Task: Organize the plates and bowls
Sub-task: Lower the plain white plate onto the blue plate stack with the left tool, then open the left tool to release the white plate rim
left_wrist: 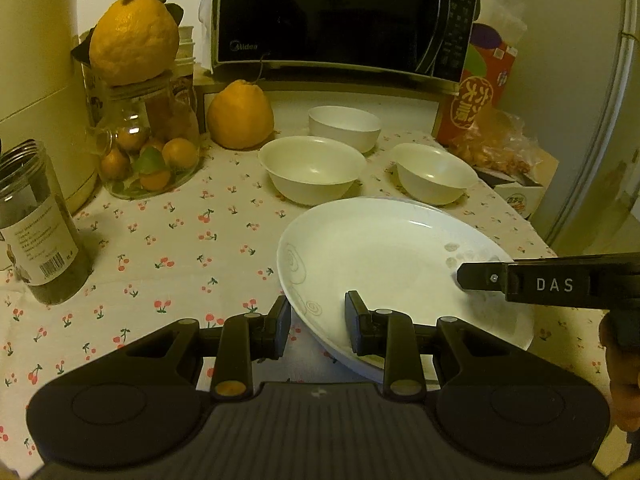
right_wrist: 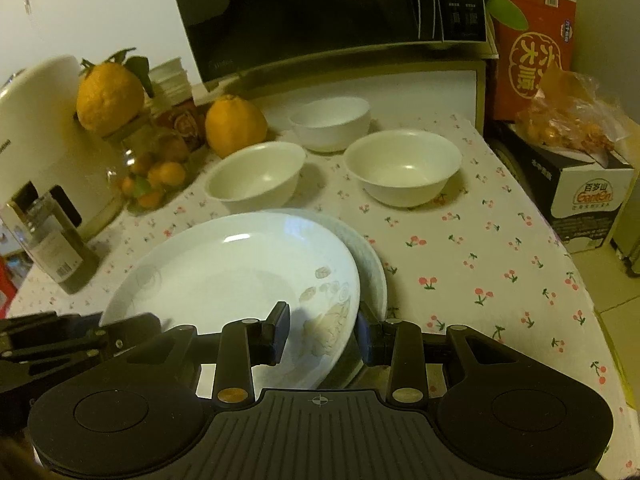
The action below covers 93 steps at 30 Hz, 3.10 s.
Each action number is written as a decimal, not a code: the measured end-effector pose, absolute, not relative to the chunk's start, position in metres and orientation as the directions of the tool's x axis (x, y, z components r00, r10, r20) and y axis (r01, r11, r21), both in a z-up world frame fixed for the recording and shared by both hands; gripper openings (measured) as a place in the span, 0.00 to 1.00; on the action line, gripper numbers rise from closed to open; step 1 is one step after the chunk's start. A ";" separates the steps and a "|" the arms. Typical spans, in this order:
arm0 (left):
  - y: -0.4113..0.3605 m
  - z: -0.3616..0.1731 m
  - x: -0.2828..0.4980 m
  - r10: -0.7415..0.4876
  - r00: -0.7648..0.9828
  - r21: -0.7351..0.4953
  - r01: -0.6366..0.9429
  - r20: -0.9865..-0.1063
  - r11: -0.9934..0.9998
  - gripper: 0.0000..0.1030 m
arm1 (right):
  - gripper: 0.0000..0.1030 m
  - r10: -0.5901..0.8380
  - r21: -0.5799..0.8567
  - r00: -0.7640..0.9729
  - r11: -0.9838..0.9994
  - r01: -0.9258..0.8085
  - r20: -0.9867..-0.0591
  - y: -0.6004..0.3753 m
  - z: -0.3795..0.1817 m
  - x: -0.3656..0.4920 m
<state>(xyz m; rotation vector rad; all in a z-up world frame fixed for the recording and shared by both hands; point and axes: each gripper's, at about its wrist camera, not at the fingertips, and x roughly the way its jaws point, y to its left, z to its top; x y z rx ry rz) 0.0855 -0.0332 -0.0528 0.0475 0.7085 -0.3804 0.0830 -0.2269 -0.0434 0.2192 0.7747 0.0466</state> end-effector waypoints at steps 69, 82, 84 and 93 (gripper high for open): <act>-0.073 -0.055 0.078 -0.263 0.694 0.087 0.426 -0.670 0.900 0.66 | 0.66 0.183 0.310 0.710 0.949 0.053 -0.680 -0.242 -0.019 0.081; -0.058 -0.049 0.087 -0.251 0.673 0.008 0.357 -0.696 0.934 0.99 | 0.96 0.131 0.283 0.733 0.955 0.086 -0.667 -0.247 -0.013 0.080; -0.053 -0.046 0.089 -0.251 0.670 -0.018 0.334 -0.698 0.942 1.00 | 0.97 0.125 0.275 0.739 0.958 0.085 -0.662 -0.246 -0.012 0.080; -0.034 -0.036 0.096 -0.225 0.667 -0.118 0.203 -0.710 0.972 1.00 | 0.99 0.074 0.237 0.769 0.966 0.103 -0.635 -0.246 -0.007 0.079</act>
